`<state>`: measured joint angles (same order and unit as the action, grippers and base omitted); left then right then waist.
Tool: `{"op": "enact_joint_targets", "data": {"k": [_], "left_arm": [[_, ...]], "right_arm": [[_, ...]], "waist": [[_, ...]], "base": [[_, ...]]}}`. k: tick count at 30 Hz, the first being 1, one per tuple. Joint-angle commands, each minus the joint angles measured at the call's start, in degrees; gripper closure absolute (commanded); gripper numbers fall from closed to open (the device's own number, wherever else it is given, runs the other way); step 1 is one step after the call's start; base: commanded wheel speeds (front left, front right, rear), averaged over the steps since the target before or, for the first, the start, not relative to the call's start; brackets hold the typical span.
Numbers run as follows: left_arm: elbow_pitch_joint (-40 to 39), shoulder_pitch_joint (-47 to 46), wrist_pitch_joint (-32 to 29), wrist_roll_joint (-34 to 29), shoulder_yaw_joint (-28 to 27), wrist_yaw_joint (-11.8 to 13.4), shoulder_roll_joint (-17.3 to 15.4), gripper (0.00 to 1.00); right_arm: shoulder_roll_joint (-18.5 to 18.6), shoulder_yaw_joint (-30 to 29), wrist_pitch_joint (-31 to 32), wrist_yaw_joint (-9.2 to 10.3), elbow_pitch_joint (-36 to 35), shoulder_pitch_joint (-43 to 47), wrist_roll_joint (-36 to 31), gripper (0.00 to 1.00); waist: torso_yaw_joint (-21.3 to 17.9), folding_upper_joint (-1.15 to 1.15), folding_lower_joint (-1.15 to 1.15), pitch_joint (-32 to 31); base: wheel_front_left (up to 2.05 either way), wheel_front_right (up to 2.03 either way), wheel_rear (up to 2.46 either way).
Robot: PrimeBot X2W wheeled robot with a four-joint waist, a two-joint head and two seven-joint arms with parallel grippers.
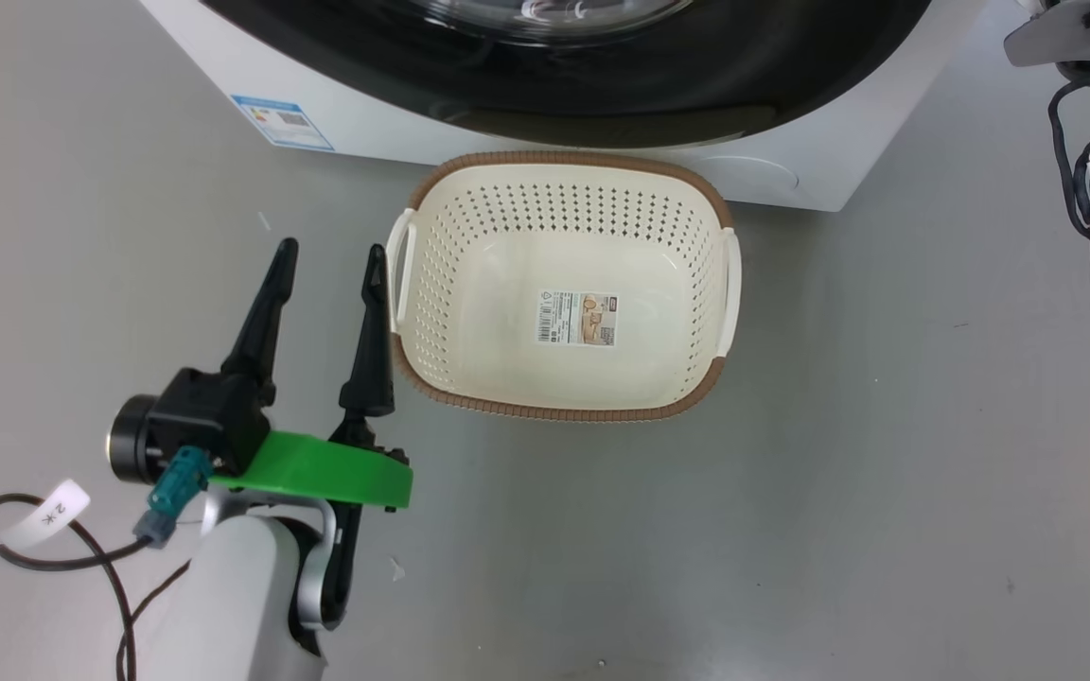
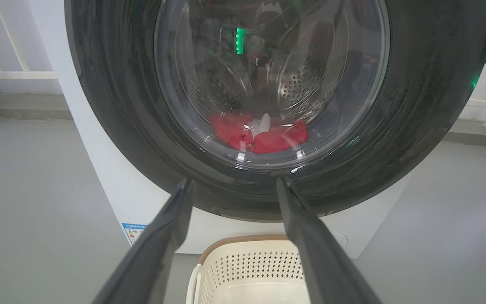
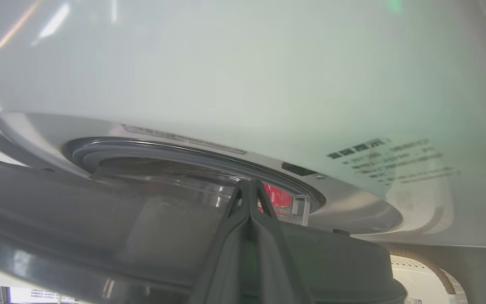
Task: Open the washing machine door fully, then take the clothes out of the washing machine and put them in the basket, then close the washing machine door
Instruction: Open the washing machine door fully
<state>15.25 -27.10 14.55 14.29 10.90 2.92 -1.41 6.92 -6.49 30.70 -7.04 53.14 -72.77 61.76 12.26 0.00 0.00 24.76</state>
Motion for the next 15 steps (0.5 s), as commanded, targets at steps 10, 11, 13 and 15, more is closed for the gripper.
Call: {"op": "enact_joint_targets", "data": {"k": [10,11,13,15], "left_arm": [[-1.2,-0.8,0.4,-0.2,-2.2,-0.2,-1.5,0.00],[-1.1,-0.8,0.4,-0.2,-2.2,-0.2,-1.5,0.00],[-1.1,-0.8,0.4,-0.4,-2.4,-0.2,-1.5,0.00],[-1.0,-0.7,0.4,-0.5,-2.5,-0.3,-1.5,0.00]], "right_arm": [[-3.1,1.3,2.7,-0.45,-4.7,2.5,0.3,1.00],[-3.2,1.3,3.0,-0.45,-4.9,2.9,0.4,1.00],[-3.4,1.3,3.5,-0.45,-5.2,3.6,0.5,1.00],[-3.5,1.4,3.9,-0.45,-5.6,4.3,0.6,1.00]], "waist": [[-0.6,0.00,0.00,-0.8],[-0.7,0.00,0.00,-0.9],[-0.8,0.00,0.00,-1.2],[-1.0,0.00,0.00,-1.5]], "base": [[0.00,0.00,0.00],[0.00,0.00,0.00],[0.00,0.00,0.00],[0.00,0.00,0.00]]}}
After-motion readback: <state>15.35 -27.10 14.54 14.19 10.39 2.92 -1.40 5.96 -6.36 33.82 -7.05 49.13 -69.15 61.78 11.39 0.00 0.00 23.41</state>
